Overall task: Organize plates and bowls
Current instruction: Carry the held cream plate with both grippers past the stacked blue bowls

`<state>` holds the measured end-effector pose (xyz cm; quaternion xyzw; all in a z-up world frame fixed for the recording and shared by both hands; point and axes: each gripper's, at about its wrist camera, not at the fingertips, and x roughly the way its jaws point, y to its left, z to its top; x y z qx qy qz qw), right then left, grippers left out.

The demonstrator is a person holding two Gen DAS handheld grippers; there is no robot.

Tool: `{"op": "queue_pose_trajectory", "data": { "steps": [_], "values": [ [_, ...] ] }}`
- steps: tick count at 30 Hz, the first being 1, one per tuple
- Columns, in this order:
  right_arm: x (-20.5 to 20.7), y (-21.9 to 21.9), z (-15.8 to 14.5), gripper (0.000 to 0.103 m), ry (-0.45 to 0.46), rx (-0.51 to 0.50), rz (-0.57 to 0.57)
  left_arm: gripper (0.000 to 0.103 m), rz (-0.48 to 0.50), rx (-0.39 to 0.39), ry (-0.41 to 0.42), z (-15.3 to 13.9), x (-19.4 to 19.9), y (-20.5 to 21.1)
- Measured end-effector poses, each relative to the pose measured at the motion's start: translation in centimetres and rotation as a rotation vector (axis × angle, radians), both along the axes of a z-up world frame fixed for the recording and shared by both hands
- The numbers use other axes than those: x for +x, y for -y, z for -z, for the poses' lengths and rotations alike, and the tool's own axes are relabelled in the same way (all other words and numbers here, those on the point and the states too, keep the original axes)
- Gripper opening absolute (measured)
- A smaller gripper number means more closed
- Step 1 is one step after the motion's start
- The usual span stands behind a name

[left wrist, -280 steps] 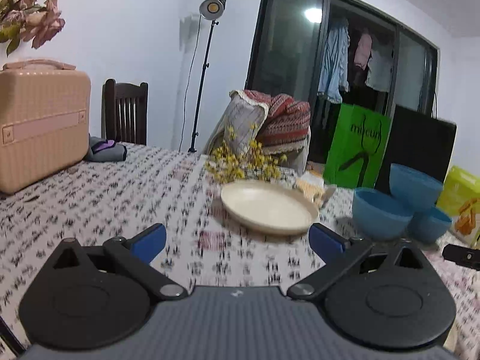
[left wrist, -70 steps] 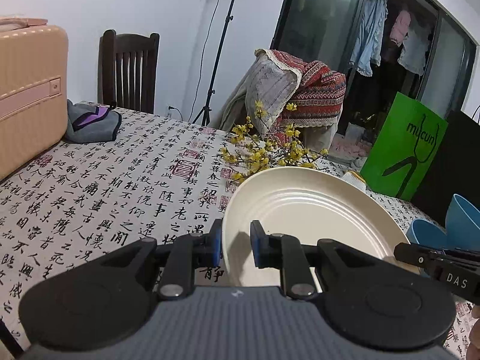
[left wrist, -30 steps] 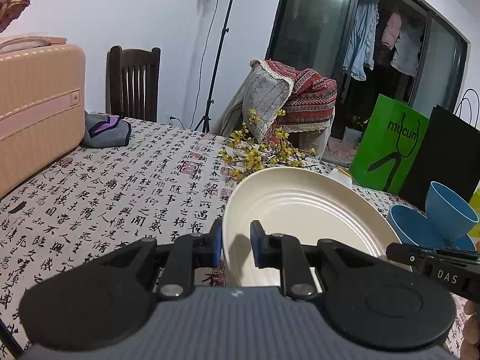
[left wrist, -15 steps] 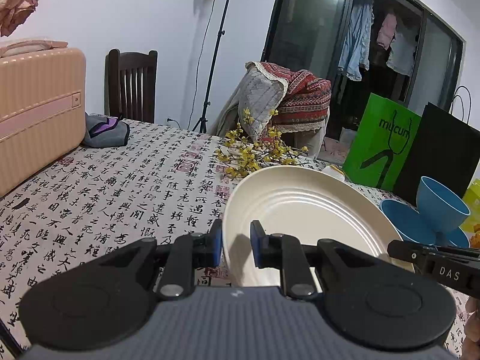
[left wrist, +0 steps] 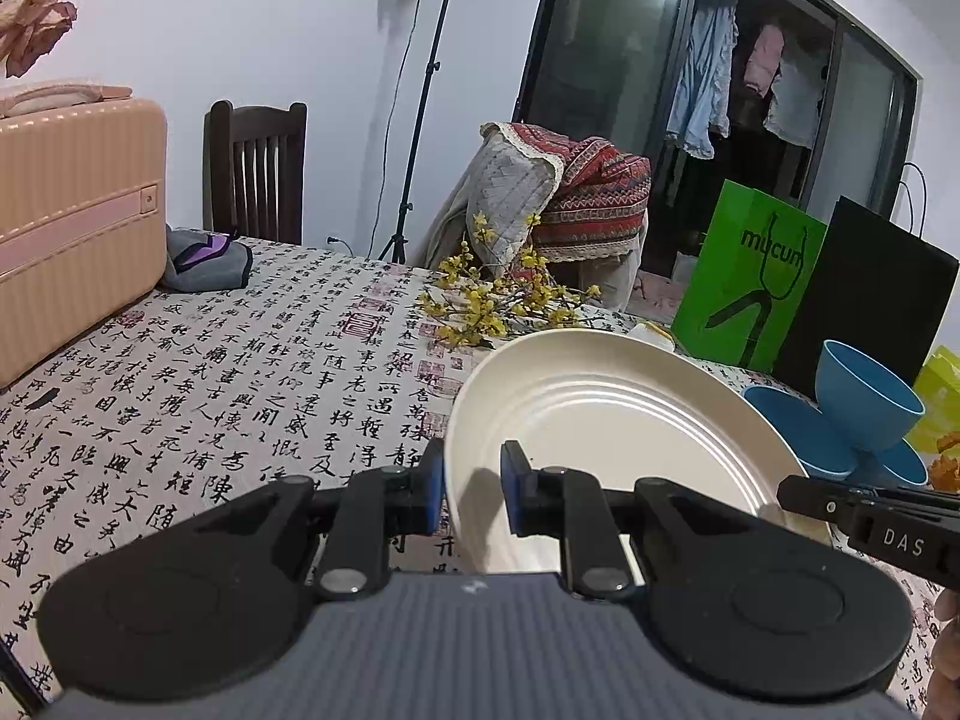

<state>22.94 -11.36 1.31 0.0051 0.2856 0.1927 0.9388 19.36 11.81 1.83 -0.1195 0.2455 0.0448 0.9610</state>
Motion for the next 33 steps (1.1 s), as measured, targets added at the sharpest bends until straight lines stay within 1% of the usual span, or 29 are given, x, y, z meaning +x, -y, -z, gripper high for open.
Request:
{"op": "queue_pose_trajectory", "data": {
  "steps": [16,33],
  "values": [
    [-1.8,1.7,-0.2,0.008,0.012,0.007,0.015,0.019,0.015,0.005,0.009,-0.2,-1.7,1.9],
    [-3.2,2.7,-0.3,0.008,0.022,0.013,0.021,0.019,0.024,0.008,0.019,-0.5,-3.0,2.8]
  ]
}}
